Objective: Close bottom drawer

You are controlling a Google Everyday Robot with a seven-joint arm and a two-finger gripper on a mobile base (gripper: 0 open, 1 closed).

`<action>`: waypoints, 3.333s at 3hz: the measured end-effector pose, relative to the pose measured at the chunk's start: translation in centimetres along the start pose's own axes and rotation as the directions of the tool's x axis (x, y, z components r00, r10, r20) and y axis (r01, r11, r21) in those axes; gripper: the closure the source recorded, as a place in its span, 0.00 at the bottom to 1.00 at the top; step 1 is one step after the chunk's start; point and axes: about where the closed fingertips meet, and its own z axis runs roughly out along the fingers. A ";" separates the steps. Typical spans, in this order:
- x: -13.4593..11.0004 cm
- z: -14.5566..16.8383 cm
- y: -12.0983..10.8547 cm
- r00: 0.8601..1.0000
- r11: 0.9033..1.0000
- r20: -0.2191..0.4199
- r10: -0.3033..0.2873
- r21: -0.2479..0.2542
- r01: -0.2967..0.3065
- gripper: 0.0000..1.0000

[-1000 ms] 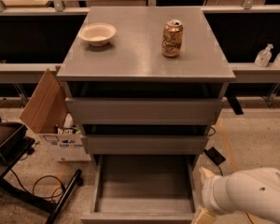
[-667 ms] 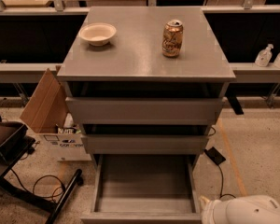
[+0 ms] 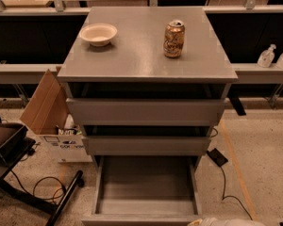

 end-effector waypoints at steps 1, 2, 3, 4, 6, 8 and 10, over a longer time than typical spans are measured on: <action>1.3 4.8 0.8 0.998 0.998 0.050 0.048 -0.050 -0.046 0.95; 1.2 4.7 1.0 0.998 0.998 0.047 0.047 -0.053 -0.044 1.00; 1.2 4.7 1.0 0.998 0.998 0.046 0.046 -0.052 -0.044 1.00; 2.8 7.8 1.2 0.996 0.996 0.053 0.069 -0.061 -0.066 1.00; 7.8 21.1 0.7 0.985 0.987 0.130 0.116 -0.126 -0.100 1.00; 6.7 31.1 1.2 0.968 0.964 0.204 0.144 -0.250 -0.091 1.00; 4.4 31.8 -2.8 0.965 0.976 0.238 0.112 -0.208 -0.062 1.00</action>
Offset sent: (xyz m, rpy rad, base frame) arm -0.0006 0.0127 -0.0379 0.0624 0.0190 -0.0143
